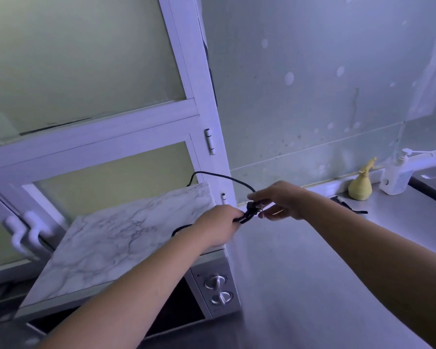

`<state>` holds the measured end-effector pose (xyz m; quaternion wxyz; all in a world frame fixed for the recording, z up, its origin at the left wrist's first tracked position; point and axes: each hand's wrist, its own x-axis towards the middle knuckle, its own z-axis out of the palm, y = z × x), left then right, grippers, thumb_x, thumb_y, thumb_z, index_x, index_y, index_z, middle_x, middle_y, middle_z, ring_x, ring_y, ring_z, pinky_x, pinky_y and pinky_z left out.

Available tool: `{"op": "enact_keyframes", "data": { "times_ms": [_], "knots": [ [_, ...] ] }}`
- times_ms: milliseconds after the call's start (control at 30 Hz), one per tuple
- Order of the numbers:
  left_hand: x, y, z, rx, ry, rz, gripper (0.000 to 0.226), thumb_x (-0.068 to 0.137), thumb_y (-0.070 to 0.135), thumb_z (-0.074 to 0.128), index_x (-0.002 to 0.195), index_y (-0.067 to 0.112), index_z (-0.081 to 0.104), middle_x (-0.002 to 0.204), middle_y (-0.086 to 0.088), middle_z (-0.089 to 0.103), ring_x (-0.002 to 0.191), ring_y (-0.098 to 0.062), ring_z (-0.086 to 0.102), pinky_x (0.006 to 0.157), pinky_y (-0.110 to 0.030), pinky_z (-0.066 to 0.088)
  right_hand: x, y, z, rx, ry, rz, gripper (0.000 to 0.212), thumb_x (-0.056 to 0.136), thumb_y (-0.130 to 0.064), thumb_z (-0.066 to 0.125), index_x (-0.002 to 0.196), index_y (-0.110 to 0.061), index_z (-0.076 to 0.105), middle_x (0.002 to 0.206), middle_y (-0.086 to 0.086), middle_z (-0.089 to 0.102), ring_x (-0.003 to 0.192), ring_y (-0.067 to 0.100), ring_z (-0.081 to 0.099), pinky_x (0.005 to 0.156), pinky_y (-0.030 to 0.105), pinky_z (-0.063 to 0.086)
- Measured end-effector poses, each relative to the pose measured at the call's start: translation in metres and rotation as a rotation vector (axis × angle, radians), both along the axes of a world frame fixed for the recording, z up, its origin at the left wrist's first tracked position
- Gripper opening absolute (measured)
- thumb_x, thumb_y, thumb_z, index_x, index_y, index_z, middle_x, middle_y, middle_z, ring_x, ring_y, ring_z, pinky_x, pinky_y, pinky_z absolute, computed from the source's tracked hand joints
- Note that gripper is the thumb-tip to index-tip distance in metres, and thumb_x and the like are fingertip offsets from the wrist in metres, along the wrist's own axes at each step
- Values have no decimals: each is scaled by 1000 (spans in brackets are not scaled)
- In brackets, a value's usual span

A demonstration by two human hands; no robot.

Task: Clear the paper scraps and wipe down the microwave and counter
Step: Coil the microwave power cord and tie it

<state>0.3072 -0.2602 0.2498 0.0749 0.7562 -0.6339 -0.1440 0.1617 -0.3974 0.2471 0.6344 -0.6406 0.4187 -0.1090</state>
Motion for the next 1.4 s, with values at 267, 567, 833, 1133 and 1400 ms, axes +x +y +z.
{"op": "enact_keyframes", "data": {
  "times_ms": [267, 567, 833, 1133, 1400],
  "knots": [
    [37, -38, 15, 29, -227, -157, 17, 99, 15, 41, 89, 13, 54, 81, -5, 54, 80, -29, 51, 69, -36, 36, 17, -15, -27, 230, -307, -189, 17, 90, -9, 70, 97, 6, 73, 96, 16, 72, 66, 26, 70, 62, 30, 58],
    [47, -91, -26, -184, -323, -140, 24, 98, 26, 53, 119, 27, 65, 106, 4, 65, 121, -18, 44, 118, -37, 5, 37, -21, -59, 443, -534, -662, 12, 93, -1, 63, 102, 7, 64, 89, 17, 69, 55, 25, 69, 53, 32, 59],
    [3, -56, -76, -773, 17, 326, 52, 74, 24, 84, 119, 18, 59, 124, -5, 47, 115, -25, 42, 102, -35, 34, 32, -23, -83, 664, -731, -695, 19, 97, 1, 54, 114, 10, 59, 101, 22, 63, 69, 28, 63, 56, 33, 61],
    [-20, -77, -61, -175, 1604, 875, 62, 66, 58, 85, 107, 17, 64, 118, -4, 59, 110, -19, 60, 101, -29, 48, 31, -15, -91, 714, -812, -671, 17, 99, -2, 54, 105, 11, 63, 92, 20, 66, 60, 23, 68, 59, 31, 61],
    [7, -119, -47, -269, 1631, 796, 36, 77, 38, 84, 98, 19, 62, 119, -13, 70, 104, -23, 71, 81, -30, 57, 36, 3, -94, 735, -830, -670, 17, 100, -2, 51, 100, 8, 64, 92, 19, 69, 64, 20, 71, 64, 31, 62]
  ]
}}
